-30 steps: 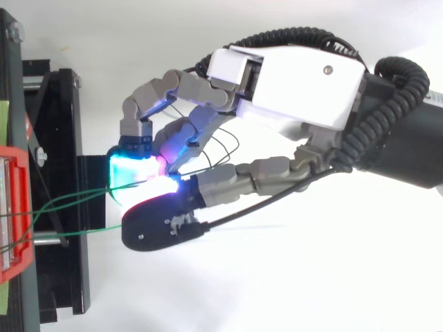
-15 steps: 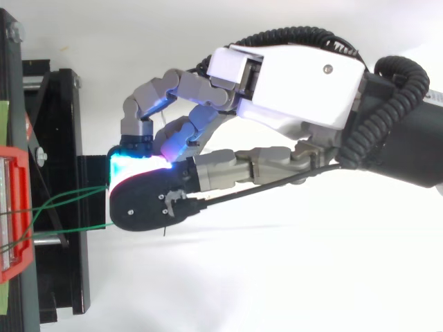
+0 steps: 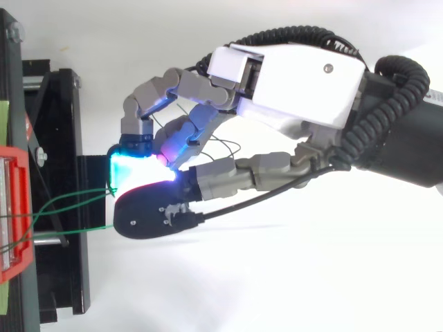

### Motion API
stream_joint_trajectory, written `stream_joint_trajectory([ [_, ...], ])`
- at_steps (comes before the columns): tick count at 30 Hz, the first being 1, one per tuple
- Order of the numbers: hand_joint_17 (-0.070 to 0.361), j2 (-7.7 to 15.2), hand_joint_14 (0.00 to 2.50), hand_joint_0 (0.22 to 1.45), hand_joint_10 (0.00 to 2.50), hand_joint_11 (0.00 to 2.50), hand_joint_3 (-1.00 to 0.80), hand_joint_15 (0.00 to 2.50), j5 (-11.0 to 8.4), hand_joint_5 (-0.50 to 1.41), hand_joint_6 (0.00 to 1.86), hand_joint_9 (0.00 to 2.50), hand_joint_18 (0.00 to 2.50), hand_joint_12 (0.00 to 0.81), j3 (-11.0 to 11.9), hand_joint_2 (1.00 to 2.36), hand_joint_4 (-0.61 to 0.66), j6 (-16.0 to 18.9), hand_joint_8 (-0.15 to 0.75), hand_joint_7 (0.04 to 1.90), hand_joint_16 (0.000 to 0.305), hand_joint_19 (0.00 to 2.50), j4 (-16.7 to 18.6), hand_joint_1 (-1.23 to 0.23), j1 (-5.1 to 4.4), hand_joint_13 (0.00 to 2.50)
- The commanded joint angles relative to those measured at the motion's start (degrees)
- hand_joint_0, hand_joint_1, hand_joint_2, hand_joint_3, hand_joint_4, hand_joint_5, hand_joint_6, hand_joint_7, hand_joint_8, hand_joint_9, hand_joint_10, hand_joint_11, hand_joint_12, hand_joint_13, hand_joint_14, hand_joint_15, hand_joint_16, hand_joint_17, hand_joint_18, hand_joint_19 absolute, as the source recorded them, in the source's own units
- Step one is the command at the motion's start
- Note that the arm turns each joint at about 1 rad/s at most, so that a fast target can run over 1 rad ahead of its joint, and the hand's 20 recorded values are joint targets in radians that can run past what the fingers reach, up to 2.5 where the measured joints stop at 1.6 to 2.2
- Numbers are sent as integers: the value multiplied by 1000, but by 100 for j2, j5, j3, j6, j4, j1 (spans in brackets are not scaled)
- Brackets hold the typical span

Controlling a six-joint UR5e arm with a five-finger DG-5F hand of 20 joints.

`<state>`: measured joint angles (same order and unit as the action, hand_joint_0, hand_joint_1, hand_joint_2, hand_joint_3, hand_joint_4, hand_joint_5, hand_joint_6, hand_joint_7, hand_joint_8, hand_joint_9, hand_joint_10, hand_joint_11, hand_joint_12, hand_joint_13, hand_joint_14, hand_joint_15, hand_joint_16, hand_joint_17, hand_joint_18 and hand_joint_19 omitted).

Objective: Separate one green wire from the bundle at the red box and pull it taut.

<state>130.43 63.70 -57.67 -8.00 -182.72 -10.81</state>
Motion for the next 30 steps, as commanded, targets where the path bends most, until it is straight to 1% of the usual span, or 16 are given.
stream_joint_trajectory([
  [1, 123, 0, 19, 642, 28, 772, -402, 462, 2, -166, 900, 987, 711, 346, 2, 1009, 121, 0, 271, 1000, 55, 613, 0, -827, 0, 734],
  [4, 123, 0, 20, 642, 27, 771, -455, 456, -6, -166, 900, 984, 708, 344, -7, 1004, 133, 0, 266, 1002, 55, 613, 0, -836, 0, 732],
  [7, 122, 0, 20, 632, 27, 768, -459, 457, 2, -164, 899, 987, 706, 339, -7, 1004, 131, 0, 265, 1002, 54, 613, -9, -818, 0, 732],
  [9, 122, 0, 19, 625, 27, 760, -453, 455, 2, -163, 898, 989, 706, 343, -7, 1005, 131, 88, 265, 1004, 54, 623, -18, -791, -26, 739],
  [11, 122, 0, 19, 605, 27, 754, -463, 463, -6, -159, 896, 1009, 708, 342, -7, 1004, 139, 211, 270, 1009, 54, 621, -26, -711, -26, 741],
  [12, 122, 0, 19, 602, 27, 755, -467, 464, -15, -159, 896, 1009, 708, 343, -7, 1003, 135, 264, 272, 1010, 54, 631, -35, -702, -26, 742],
  [14, 124, 0, 19, 565, 26, 754, -500, 463, -15, -157, 894, 1026, 715, 353, -7, 1000, 143, 360, 276, 1005, 55, 633, -35, -637, -26, 758],
  [16, 131, 9, 21, 526, 27, 853, -500, 487, -15, -161, 885, 1095, 745, 371, -7, 1000, 155, 422, 294, 1003, 58, 636, -35, -584, -26, 794],
  [18, 134, 0, 20, 517, 28, 959, -500, 533, 2, -167, 883, 1126, 753, 372, -7, 1000, 151, 466, 304, 992, 59, 636, -35, -587, -26, 822],
  [20, 136, 0, 23, 510, 29, 1122, -500, 644, 2, -175, 883, 1162, 761, 377, -7, 1000, 148, 589, 313, 973, 60, 642, -35, -619, -26, 880],
  [21, 136, 0, 27, 509, 28, 1144, -500, 670, 2, -176, 883, 1165, 762, 378, -16, 1000, 152, 606, 314, 969, 60, 642, -35, -623, -26, 881],
  [22, 135, 0, 27, 511, 28, 1195, -500, 793, 2, -179, 882, 1160, 761, 389, -7, 1000, 146, 615, 312, 968, 60, 679, -35, -669, -26, 945],
  [23, 135, 0, 29, 513, 27, 1225, -500, 891, 2, -181, 882, 1158, 781, 391, -7, 1000, 149, 615, 308, 962, 60, 715, -35, -683, -26, 980],
  [25, 135, 0, 29, 515, 25, 1293, -500, 1013, 2, -182, 882, 1162, 796, 391, -7, 1000, 151, 615, 310, 950, 60, 743, -35, -701, -26, 1025],
  [29, 133, 0, 27, 527, 23, 1320, -500, 1175, 11, -184, 879, 1155, 800, 383, -16, 1000, 150, 615, 305, 956, 59, 782, -35, -733, -26, 1082],
  [30, 133, 0, 27, 528, 24, 1319, -500, 1177, 2, -184, 879, 1153, 800, 378, -7, 1000, 151, 615, 300, 956, 59, 784, -35, -735, -26, 1085],
])
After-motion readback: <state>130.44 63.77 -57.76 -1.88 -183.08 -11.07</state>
